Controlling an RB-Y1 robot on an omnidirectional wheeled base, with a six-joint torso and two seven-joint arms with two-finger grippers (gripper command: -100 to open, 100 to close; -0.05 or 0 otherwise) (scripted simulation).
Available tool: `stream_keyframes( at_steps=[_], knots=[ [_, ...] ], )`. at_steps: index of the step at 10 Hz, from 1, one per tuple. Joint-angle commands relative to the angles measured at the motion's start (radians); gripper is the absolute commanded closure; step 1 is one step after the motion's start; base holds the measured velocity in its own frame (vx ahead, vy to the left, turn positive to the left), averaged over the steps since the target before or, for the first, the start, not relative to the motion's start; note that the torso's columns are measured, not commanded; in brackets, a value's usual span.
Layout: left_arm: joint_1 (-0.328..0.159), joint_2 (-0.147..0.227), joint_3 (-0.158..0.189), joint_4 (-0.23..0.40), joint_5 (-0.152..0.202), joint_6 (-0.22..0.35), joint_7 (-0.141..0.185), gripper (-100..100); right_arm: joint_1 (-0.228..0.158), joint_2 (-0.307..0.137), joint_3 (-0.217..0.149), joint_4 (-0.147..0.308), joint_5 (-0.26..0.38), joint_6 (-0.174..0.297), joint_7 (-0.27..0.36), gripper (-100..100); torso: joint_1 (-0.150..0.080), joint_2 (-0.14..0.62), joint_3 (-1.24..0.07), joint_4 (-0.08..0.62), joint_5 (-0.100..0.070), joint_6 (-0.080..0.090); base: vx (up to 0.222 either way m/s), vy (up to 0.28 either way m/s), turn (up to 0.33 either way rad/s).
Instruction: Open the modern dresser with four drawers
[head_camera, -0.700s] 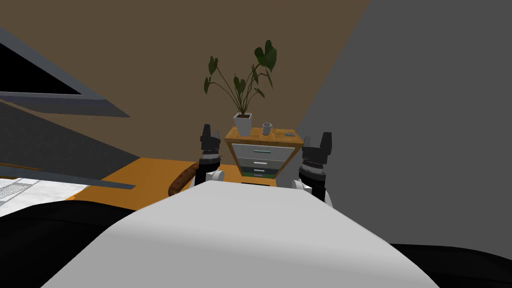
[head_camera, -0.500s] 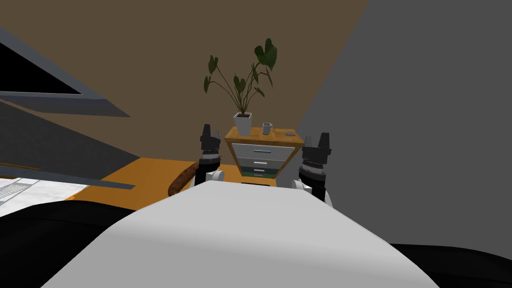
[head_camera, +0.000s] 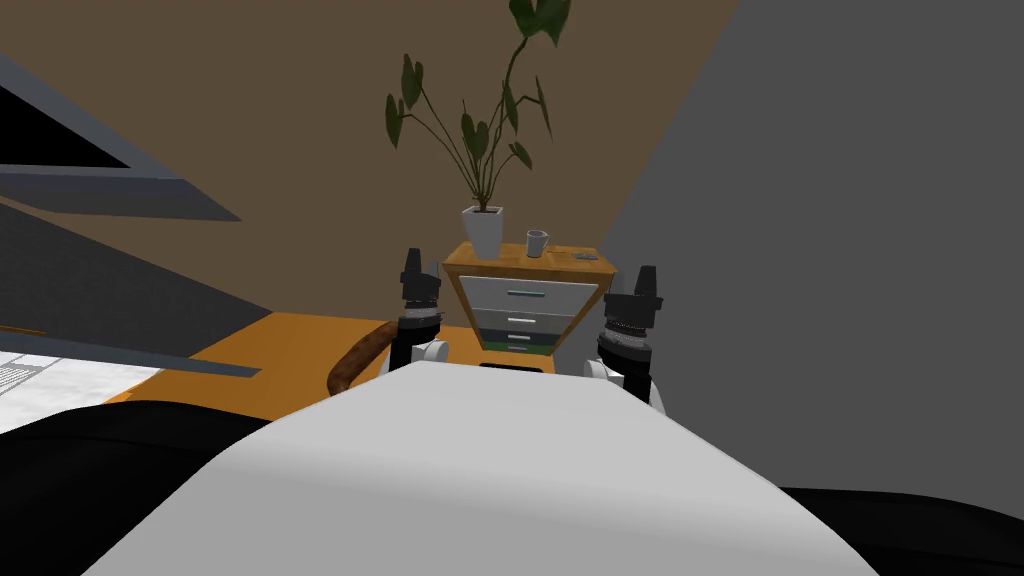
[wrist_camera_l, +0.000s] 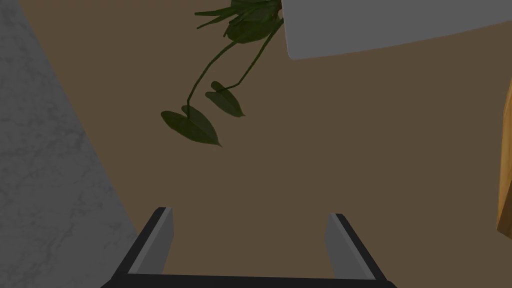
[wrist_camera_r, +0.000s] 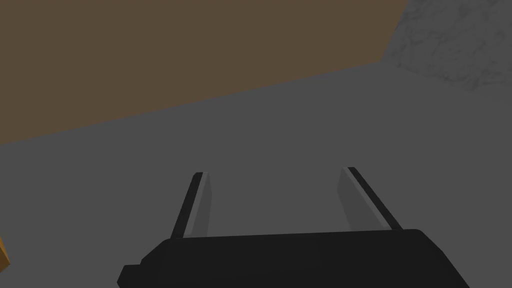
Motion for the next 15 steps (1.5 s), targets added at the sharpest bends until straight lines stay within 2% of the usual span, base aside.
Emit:
stream_keyframes(
  at_steps=[1, 2, 3, 5, 8, 11, 12, 13, 15],
  knots=[
    [0.000, 0.000, 0.000, 0.000, 0.000, 0.000, 0.000, 0, 0.000, 0.000, 0.000, 0.000, 0.000, 0.000, 0.000, 0, 0.000, 0.074, -0.148, 0.074, 0.000, 0.000, 0.000, 0.000, 0.000],
    [0.000, 0.000, 0.000, 0.000, 0.000, 0.000, 0.000, 0, 0.000, 0.000, 0.000, 0.000, 0.000, 0.000, 0.000, 0, 0.000, 0.148, -0.295, 0.148, 0.000, 0.000, 0.000, 0.000, 0.000],
    [0.000, 0.000, 0.000, 0.000, 0.000, 0.000, 0.000, 0, -0.002, -0.031, -0.003, 0.004, 0.010, 0.002, 0.010, -100, 0.000, 0.221, -0.443, 0.221, 0.000, 0.000, 0.006, 0.014, -0.009],
    [0.000, 0.000, 0.000, 0.000, 0.000, 0.000, 0.000, 0, -0.005, -0.075, -0.012, 0.012, 0.036, 0.008, 0.035, -100, 0.001, 0.264, -0.531, 0.264, 0.000, 0.000, 0.005, 0.039, -0.020],
    [0.000, 0.000, 0.000, 0.000, 0.000, 0.000, 0.000, 0, -0.013, -0.136, -0.033, 0.031, 0.100, 0.022, 0.094, -100, 0.002, 0.269, -0.536, 0.268, 0.001, 0.000, -0.003, 0.078, -0.038],
    [0.000, 0.000, 0.000, 0.000, 0.000, 0.000, 0.000, 0, -0.023, -0.189, -0.065, 0.054, 0.191, 0.041, 0.177, -100, 0.001, 0.267, -0.537, 0.268, 0.000, 0.000, 0.009, 0.112, -0.063],
    [0.000, 0.000, 0.000, 0.000, 0.000, 0.000, 0.000, 0, -0.026, -0.204, -0.077, 0.062, 0.221, 0.049, 0.206, -100, 0.000, 0.268, -0.537, 0.268, 0.000, 0.000, -0.011, 0.131, -0.071],
    [0.000, 0.000, 0.000, 0.000, 0.000, 0.000, 0.000, 0, -0.026, -0.204, -0.077, 0.062, 0.229, 0.049, 0.208, -100, 0.001, 0.269, -0.536, 0.268, 0.000, 0.000, -0.007, 0.090, -0.030],
    [0.000, 0.000, 0.000, 0.000, 0.000, 0.000, 0.000, 0, -0.034, -0.232, -0.104, 0.079, 0.296, 0.064, 0.272, -100, -0.002, 0.267, -0.537, 0.268, -0.001, 0.000, 0.017, 0.084, -0.072]
  ],
)
